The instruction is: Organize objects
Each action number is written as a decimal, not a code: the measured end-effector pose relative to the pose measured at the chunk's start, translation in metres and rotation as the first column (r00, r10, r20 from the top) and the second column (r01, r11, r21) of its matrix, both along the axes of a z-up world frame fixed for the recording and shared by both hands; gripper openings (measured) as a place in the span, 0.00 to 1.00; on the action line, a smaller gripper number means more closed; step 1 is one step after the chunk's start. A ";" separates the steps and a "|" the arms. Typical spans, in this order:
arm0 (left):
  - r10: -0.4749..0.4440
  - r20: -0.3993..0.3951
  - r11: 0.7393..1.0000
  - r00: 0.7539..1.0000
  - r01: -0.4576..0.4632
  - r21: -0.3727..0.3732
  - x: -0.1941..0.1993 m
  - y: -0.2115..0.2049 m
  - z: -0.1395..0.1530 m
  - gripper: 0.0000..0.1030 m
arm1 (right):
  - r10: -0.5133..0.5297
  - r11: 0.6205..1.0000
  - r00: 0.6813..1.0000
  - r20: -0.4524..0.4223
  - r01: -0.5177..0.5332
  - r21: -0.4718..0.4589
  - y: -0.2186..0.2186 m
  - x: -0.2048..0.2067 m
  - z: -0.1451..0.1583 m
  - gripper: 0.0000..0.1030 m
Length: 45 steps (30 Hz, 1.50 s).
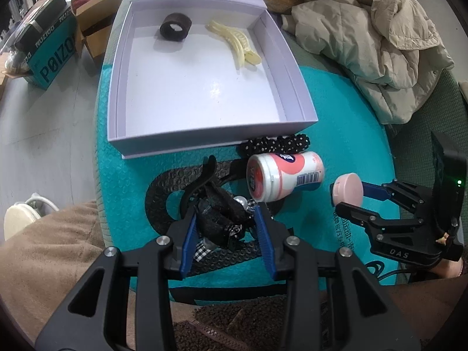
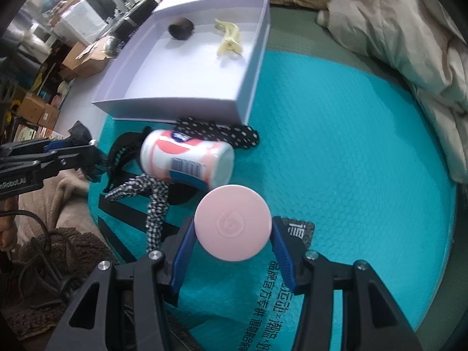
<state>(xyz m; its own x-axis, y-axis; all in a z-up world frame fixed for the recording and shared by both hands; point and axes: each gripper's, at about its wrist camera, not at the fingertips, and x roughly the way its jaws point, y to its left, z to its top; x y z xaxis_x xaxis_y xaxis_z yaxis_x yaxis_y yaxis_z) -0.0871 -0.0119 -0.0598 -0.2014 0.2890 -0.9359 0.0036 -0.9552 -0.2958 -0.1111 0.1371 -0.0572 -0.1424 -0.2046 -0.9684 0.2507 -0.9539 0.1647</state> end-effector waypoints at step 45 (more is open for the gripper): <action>-0.002 0.011 0.999 1.000 0.002 -0.051 -0.069 -0.052 0.004 0.35 | 0.224 0.973 0.970 -0.094 -0.228 -0.035 -0.089 -0.104 0.051 0.51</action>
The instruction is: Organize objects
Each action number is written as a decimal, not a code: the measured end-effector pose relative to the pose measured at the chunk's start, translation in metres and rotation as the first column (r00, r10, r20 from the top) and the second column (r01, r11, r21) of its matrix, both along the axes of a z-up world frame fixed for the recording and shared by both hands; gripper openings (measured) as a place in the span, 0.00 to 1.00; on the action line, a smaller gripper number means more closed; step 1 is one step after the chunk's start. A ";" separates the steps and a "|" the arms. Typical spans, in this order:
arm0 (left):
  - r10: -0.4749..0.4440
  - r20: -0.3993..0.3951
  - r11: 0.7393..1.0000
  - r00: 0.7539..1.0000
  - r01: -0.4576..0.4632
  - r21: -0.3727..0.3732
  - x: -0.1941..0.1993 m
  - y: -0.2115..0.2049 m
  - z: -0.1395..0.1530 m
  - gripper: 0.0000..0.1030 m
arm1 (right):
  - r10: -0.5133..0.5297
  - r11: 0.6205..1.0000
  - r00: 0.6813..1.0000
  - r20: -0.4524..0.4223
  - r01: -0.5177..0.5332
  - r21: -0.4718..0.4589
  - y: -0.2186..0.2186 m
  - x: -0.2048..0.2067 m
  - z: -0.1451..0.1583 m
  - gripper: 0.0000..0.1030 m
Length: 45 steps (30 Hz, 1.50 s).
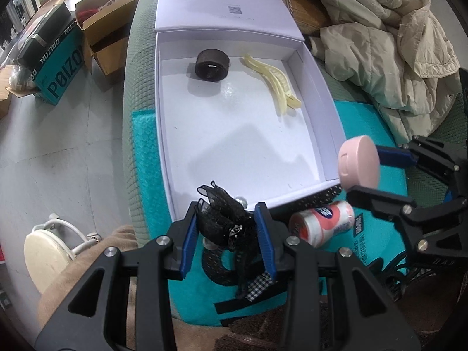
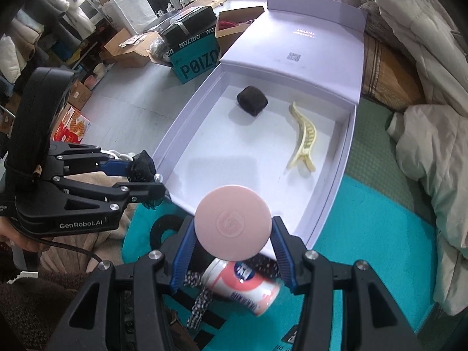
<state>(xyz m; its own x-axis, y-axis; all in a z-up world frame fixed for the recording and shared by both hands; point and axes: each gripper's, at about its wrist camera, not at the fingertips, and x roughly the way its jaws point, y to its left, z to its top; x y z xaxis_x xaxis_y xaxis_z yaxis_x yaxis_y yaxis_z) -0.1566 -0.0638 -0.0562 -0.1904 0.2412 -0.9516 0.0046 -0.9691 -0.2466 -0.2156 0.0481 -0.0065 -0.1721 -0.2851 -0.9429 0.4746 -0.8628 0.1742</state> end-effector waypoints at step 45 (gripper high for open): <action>-0.144 -0.073 0.987 0.987 0.149 0.061 -0.119 0.001 -0.054 0.35 | -0.124 0.992 0.984 0.128 0.124 0.011 -0.008 -0.103 -0.082 0.51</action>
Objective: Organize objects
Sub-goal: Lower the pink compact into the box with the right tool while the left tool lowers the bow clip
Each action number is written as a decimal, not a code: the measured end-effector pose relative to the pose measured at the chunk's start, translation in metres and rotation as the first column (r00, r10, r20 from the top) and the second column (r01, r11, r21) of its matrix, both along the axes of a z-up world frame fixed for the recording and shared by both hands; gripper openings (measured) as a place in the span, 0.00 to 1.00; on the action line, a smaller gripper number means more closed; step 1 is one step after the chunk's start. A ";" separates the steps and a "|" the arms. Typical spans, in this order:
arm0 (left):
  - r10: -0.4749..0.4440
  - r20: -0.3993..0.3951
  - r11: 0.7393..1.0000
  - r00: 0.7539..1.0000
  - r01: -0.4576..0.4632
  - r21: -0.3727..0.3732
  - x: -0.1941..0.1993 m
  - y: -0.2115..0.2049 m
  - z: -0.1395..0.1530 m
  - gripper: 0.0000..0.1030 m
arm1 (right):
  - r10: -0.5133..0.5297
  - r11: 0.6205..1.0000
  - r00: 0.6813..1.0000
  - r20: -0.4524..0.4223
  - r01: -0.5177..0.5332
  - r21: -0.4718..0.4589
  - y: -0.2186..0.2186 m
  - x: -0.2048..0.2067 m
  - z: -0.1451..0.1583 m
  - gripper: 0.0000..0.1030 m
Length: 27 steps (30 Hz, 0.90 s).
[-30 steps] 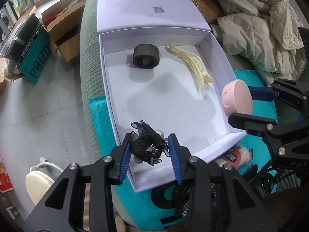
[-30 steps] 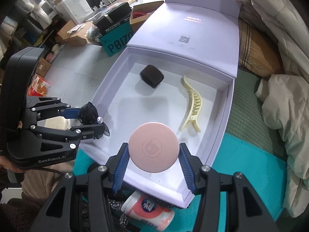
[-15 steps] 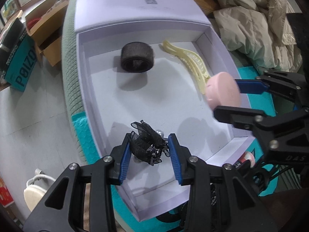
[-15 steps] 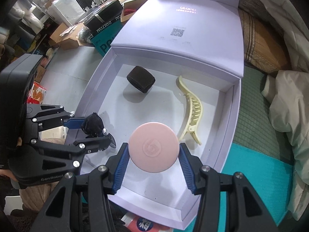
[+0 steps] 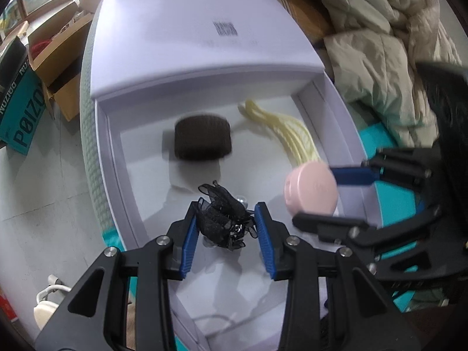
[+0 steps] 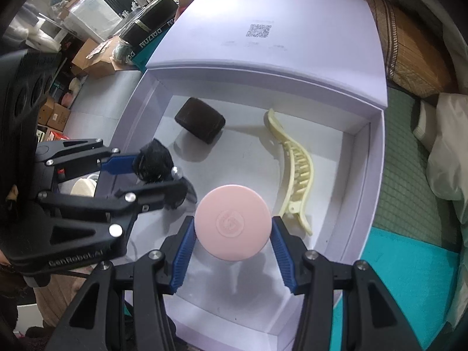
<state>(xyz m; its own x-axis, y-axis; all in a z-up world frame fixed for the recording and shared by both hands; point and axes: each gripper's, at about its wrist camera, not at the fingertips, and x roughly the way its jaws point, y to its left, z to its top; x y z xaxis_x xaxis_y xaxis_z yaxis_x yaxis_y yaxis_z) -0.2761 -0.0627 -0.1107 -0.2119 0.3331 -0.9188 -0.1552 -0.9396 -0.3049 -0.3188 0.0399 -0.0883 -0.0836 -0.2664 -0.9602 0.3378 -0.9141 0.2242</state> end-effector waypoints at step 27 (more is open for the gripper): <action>0.029 -0.088 0.998 0.996 -0.033 -0.046 -0.036 -0.019 0.002 0.35 | -0.112 0.993 0.994 -0.019 0.112 0.032 -0.004 -0.039 -0.025 0.51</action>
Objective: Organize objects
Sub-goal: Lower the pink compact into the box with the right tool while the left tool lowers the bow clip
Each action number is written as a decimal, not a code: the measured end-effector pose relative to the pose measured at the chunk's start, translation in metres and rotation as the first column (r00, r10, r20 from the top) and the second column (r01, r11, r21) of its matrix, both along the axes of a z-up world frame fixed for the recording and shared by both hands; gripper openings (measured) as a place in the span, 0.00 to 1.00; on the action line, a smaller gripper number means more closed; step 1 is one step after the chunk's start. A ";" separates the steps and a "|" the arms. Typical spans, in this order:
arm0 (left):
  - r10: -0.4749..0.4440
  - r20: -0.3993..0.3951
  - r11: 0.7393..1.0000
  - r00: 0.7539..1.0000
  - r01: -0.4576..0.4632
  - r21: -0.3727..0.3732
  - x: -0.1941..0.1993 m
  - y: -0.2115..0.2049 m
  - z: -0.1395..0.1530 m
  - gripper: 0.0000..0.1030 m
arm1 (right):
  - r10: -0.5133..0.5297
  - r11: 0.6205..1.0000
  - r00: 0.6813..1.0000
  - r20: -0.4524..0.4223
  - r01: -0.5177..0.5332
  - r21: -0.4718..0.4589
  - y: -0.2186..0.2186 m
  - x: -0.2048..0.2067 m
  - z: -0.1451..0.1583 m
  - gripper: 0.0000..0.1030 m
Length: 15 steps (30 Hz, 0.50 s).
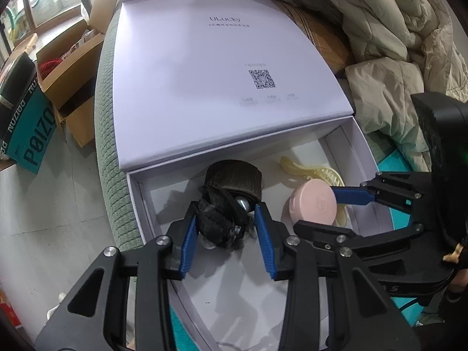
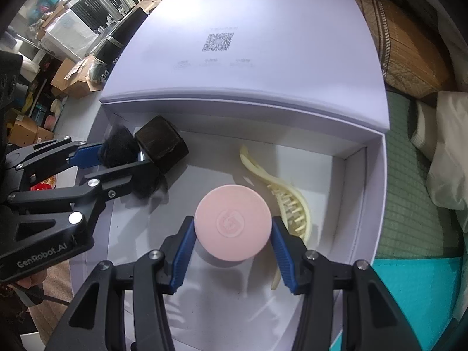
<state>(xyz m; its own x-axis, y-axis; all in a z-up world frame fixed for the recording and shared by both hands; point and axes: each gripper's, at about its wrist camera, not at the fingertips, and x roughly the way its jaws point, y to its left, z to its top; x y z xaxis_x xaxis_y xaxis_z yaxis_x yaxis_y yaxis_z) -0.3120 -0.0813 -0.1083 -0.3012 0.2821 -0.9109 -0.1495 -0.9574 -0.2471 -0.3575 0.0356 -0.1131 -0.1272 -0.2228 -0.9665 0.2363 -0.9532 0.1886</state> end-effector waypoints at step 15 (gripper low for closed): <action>-0.013 0.003 1.000 1.000 0.013 0.026 0.004 0.004 0.002 0.50 | 0.004 0.998 0.999 -0.053 -0.001 0.059 0.000 0.007 0.014 0.59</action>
